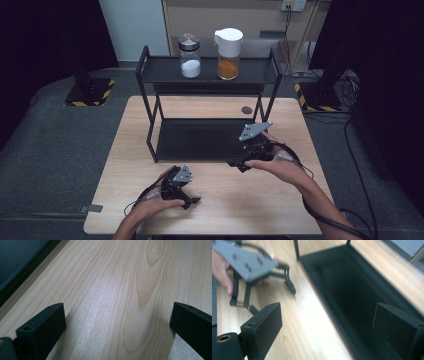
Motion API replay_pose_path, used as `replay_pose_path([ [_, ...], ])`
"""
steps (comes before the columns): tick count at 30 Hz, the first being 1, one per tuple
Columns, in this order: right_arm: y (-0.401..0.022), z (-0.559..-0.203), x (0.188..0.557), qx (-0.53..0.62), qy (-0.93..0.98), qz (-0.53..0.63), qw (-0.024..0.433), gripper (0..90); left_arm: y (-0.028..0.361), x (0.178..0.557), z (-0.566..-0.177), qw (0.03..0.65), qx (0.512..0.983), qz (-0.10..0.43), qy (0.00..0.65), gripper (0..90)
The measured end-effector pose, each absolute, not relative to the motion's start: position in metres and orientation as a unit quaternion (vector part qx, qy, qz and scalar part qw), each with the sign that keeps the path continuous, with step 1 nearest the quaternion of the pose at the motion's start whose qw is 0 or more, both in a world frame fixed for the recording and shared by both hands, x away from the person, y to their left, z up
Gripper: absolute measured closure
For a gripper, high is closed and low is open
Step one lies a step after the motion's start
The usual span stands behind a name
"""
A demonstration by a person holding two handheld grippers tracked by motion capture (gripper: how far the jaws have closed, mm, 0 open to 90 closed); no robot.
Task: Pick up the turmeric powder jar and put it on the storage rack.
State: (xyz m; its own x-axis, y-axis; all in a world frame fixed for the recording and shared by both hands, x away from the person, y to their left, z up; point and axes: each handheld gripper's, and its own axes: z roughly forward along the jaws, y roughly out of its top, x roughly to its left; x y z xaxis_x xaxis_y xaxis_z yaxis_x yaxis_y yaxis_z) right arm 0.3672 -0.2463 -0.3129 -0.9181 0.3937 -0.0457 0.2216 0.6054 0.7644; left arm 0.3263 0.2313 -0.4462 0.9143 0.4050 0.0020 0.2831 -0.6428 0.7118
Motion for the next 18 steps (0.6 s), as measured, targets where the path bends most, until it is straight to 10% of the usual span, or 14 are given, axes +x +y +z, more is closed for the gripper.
replay_pose_path([
  [18,-0.293,-0.405,0.338,0.218,0.887,0.394,0.105,8.7,0.231,0.326,-0.446,0.377,0.903,0.081,0.19,0.0],
])
